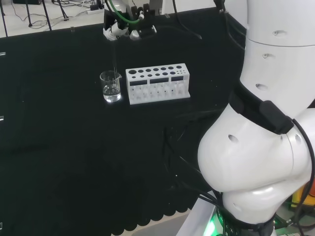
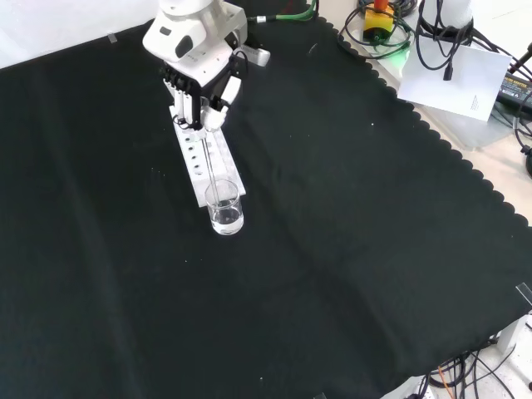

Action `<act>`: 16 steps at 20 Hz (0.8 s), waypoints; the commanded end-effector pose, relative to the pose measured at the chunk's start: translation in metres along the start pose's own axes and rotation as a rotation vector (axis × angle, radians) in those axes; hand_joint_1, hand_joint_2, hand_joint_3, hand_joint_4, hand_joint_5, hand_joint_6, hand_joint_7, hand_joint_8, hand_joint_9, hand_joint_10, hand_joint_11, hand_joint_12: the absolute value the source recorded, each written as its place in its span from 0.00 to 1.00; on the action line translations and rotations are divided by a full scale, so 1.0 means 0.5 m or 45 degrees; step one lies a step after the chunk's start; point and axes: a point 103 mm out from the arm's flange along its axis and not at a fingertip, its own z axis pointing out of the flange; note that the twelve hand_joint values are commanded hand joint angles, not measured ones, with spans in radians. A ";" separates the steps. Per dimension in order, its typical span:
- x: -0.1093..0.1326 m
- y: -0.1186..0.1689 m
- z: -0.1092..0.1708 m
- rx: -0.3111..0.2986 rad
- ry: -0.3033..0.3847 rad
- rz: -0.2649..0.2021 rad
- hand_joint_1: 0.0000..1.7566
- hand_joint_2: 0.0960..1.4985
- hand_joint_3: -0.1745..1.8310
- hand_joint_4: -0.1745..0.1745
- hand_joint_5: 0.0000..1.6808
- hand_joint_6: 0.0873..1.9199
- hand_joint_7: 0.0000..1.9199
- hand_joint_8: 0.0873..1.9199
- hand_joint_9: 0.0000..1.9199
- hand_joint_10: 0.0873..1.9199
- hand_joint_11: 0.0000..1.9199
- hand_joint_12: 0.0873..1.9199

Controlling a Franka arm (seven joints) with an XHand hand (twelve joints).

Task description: Stir in the beaker to the left of the white test tube rack with the glass rod.

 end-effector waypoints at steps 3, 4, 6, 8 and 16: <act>0.076 0.005 0.001 -0.003 -0.003 -0.079 0.75 0.73 0.00 0.00 0.77 0.04 0.60 0.53 0.80 0.47 0.85 0.21; 0.086 0.012 0.003 0.000 -0.004 -0.092 0.75 0.73 0.00 0.00 0.77 0.04 0.60 0.53 0.80 0.47 0.85 0.21; 0.092 0.021 0.006 0.003 -0.005 -0.100 0.75 0.73 0.00 0.00 0.77 0.04 0.60 0.53 0.80 0.47 0.85 0.21; 0.082 0.037 0.009 0.006 -0.002 -0.090 0.75 0.73 0.00 0.00 0.77 0.04 0.60 0.53 0.80 0.47 0.85 0.21; -0.004 0.041 0.013 0.010 -0.016 -0.013 0.75 0.73 0.00 0.00 0.77 0.04 0.60 0.53 0.80 0.47 0.85 0.21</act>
